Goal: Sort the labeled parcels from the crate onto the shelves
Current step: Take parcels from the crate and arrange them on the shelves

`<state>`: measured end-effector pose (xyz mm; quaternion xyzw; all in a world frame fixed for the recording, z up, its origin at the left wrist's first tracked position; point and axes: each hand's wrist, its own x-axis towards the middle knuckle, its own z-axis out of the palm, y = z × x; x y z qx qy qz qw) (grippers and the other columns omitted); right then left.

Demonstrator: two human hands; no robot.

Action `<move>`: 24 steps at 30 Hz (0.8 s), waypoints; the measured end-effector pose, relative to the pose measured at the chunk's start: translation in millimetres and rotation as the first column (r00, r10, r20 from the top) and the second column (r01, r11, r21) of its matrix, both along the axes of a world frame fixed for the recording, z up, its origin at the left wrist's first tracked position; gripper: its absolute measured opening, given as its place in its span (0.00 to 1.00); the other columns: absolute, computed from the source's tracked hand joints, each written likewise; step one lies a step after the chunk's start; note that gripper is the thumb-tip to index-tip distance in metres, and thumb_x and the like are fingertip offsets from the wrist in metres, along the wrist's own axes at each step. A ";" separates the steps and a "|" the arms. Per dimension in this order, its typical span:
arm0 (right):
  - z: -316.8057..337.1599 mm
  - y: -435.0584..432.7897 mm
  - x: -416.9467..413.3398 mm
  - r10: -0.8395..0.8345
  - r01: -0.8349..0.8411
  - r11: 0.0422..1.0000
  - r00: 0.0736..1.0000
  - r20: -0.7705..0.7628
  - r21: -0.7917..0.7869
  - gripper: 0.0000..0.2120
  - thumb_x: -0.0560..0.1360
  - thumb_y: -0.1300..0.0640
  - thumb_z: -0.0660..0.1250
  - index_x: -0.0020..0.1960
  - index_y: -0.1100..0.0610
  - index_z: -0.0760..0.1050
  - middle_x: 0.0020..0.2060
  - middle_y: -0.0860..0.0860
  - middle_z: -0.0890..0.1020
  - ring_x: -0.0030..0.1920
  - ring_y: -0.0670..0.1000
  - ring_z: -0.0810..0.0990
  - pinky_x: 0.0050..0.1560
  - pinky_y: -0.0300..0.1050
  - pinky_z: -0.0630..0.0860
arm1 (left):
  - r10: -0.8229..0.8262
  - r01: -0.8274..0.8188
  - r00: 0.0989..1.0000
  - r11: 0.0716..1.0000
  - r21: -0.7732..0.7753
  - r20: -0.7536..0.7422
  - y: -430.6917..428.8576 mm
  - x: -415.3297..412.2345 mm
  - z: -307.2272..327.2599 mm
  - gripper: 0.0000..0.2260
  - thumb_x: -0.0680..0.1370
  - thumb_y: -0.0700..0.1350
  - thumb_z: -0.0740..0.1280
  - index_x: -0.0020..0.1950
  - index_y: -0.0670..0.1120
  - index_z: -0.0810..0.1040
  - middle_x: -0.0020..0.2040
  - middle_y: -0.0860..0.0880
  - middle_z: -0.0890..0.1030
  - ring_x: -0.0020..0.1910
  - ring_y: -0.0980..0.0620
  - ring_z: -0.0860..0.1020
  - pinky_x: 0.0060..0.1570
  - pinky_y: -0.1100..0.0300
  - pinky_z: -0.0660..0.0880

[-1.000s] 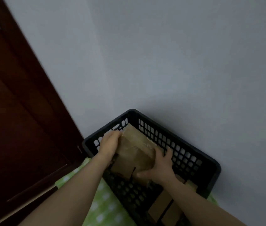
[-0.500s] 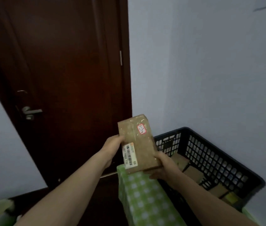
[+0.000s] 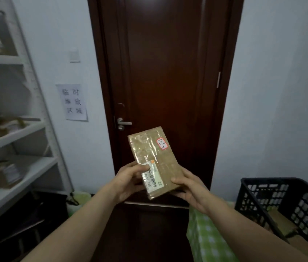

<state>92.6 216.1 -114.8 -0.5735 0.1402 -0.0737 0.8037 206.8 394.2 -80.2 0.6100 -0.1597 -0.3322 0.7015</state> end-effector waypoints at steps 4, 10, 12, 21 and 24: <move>14.8 5.1 20.8 0.019 -0.020 0.999 1.000 0.020 0.034 0.26 0.57 0.61 0.72 0.55 0.47 0.81 0.48 0.52 0.84 0.50 0.54 0.81 0.47 0.53 0.78 | 0.250 -0.251 0.968 0.967 -0.051 -0.017 34.0 12.4 9.5 0.19 0.69 0.43 0.70 0.58 0.42 0.74 0.39 0.51 0.83 0.50 0.50 0.78 0.61 0.44 0.69; 25.5 2.2 39.6 0.081 -0.081 0.996 0.997 0.004 -0.047 0.31 0.56 0.60 0.71 0.59 0.47 0.77 0.56 0.55 0.80 0.55 0.58 0.78 0.50 0.55 0.77 | 0.239 -0.239 0.971 0.971 -0.011 0.007 82.2 14.5 11.4 0.21 0.65 0.47 0.73 0.57 0.43 0.79 0.52 0.45 0.80 0.52 0.49 0.79 0.50 0.55 0.77; 28.3 5.3 44.1 0.063 -0.062 0.997 0.998 0.015 -0.045 0.30 0.56 0.60 0.71 0.58 0.48 0.76 0.57 0.56 0.78 0.57 0.59 0.77 0.52 0.55 0.77 | 0.257 -0.257 0.966 0.966 -0.028 0.007 85.0 9.4 10.5 0.18 0.65 0.45 0.72 0.55 0.45 0.80 0.51 0.46 0.81 0.53 0.49 0.78 0.49 0.55 0.76; 31.2 16.0 54.4 0.061 -0.060 0.998 0.997 0.047 -0.023 0.35 0.55 0.62 0.72 0.63 0.54 0.75 0.58 0.58 0.78 0.59 0.60 0.77 0.61 0.62 0.73 | 0.303 -0.302 0.953 0.952 -0.036 0.013 101.1 4.7 11.7 0.20 0.63 0.42 0.77 0.54 0.44 0.80 0.50 0.46 0.81 0.52 0.48 0.78 0.49 0.56 0.75; 31.3 20.9 58.8 0.070 -0.070 0.997 0.996 0.048 -0.013 0.34 0.55 0.62 0.72 0.62 0.54 0.75 0.57 0.58 0.79 0.59 0.60 0.77 0.61 0.63 0.73 | 0.339 -0.339 0.941 0.940 -0.036 0.007 108.7 4.9 8.5 0.26 0.61 0.45 0.76 0.58 0.43 0.79 0.53 0.45 0.80 0.53 0.48 0.78 0.50 0.55 0.76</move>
